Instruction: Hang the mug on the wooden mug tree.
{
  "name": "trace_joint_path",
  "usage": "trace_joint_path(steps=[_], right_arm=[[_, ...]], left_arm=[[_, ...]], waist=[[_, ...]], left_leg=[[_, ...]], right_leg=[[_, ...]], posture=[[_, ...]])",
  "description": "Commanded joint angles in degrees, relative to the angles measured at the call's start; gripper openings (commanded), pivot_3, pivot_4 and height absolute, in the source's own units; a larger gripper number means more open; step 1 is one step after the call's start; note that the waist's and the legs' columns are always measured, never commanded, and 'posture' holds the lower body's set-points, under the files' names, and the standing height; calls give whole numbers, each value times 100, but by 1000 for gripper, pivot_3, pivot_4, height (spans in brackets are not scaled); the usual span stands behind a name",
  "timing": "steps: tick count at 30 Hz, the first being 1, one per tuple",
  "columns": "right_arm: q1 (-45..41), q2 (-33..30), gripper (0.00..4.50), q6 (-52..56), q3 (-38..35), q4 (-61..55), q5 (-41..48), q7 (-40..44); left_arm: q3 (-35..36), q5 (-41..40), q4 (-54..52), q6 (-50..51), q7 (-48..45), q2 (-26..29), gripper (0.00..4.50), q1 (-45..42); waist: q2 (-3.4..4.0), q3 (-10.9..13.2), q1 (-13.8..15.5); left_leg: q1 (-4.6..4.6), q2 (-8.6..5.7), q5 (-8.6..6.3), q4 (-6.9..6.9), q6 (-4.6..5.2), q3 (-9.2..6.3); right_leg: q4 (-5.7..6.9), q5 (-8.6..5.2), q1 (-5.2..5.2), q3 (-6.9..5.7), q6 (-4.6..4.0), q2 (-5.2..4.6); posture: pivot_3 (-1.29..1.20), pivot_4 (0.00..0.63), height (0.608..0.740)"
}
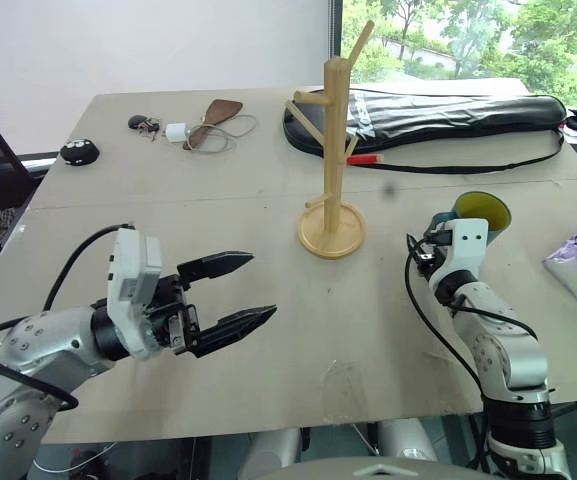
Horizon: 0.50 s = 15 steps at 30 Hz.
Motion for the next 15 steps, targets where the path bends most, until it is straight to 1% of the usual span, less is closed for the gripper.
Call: trace_joint_path(steps=[1, 2, 6, 8, 10, 13, 15], right_arm=[[-126, -50, 327, -282, -133, -10, -53, 54], [-129, -78, 61, -316, -139, 3, -75, 81], [-58, -211, 61, -317, -160, -175, -29, 250], [10, -297, 61, -206, -225, -392, 150, 412], [109, -522, 61, -157, -233, -666, 297, 705], [306, -987, 61, 81, -300, -1262, 799, 1333], [358, -1305, 61, 339, -427, -1651, 1201, 1636]], left_arm=[[188, -51, -166, -71, 12, 42, 4500, 37], [203, -46, -152, -76, -3, 41, 4500, 53], [245, -91, -128, -93, 0, 5, 4500, 97], [266, -85, -126, -131, 75, -67, 4500, 105], [247, 237, -151, -355, 160, -213, 4500, 114], [269, 179, -61, -733, 59, -654, 4500, 158], [359, 153, -4, -882, -248, -746, 4500, 293]], waist=[[0, 0, 0], [0, 0, -1], [0, 0, -3], [0, 0, -1], [0, 0, 1], [-1, -1, 8], [-3, -2, 11]], left_leg=[[0, 0, 0, 0, 0, 2], [0, 0, 0, 0, 0, 5], [0, 1, 0, -1, 0, 11], [1, 2, 0, 0, 0, 16], [0, 3, 0, 0, 0, 16], [-1, 3, 0, 0, 1, 20], [-4, 3, 0, 2, 1, 21]], right_leg=[[1, 0, -1, 2, 0, 0], [2, 0, -3, 4, 0, 0], [9, 0, -9, 10, 0, 1], [13, 0, -11, 14, 0, 1], [14, 0, -12, 15, 0, 1], [13, 0, -13, 18, 0, 0], [11, 0, -11, 19, 0, -1]], posture=[[0, 150, 740], [0, 150, 740], [0, 150, 740], [0, 150, 740], [0, 150, 740], [0, 150, 740], [0, 150, 740]])
